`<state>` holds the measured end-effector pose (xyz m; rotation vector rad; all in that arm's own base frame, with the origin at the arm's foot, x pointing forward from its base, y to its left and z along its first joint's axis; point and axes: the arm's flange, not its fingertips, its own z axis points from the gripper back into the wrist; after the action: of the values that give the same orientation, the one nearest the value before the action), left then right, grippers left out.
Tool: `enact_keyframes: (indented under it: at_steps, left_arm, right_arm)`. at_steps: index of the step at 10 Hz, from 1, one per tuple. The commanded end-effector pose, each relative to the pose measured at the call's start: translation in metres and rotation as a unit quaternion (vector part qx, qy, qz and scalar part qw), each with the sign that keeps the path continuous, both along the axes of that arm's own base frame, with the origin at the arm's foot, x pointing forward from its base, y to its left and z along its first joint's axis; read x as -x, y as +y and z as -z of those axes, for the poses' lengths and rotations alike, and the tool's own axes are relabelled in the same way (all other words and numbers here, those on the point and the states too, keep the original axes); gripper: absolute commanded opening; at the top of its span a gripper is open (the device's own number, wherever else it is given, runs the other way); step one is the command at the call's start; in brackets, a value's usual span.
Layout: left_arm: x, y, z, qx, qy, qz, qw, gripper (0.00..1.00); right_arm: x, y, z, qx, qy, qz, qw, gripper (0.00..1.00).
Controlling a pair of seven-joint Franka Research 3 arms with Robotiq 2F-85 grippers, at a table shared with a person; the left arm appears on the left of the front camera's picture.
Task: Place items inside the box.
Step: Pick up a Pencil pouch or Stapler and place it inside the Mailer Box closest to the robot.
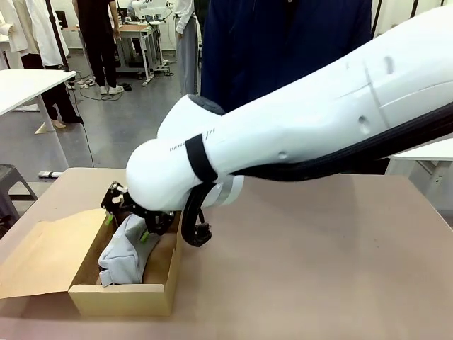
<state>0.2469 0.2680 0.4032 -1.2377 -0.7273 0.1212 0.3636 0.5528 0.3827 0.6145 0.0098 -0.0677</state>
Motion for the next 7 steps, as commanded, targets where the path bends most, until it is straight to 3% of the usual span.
enact_keyframes:
  at_steps: [1,3,5,6,7]
  left_arm:
    - [-0.001,0.000,-0.001,0.005,-0.018,-0.002,1.000,1.00]
    - [-0.001,0.000,-0.001,0.005,-0.018,-0.002,1.000,1.00]
    - [-0.001,0.000,-0.001,0.005,-0.018,-0.002,1.000,1.00]
    - [-0.001,0.000,-0.001,0.005,-0.018,-0.002,1.000,1.00]
    - [-0.001,0.000,-0.001,0.005,-0.018,-0.002,1.000,1.00]
  right_arm:
    - [0.002,-0.049,-0.010,-0.043,0.018,-0.016,0.999,1.00]
    - [0.002,-0.089,-0.022,-0.080,0.028,-0.016,0.996,1.00]
    - [0.007,-0.119,-0.027,-0.116,0.036,-0.054,0.991,1.00]
    - [0.010,-0.124,-0.028,-0.103,0.065,-0.043,0.992,1.00]
    - [-0.007,-0.078,-0.035,-0.093,0.025,-0.021,0.995,1.00]
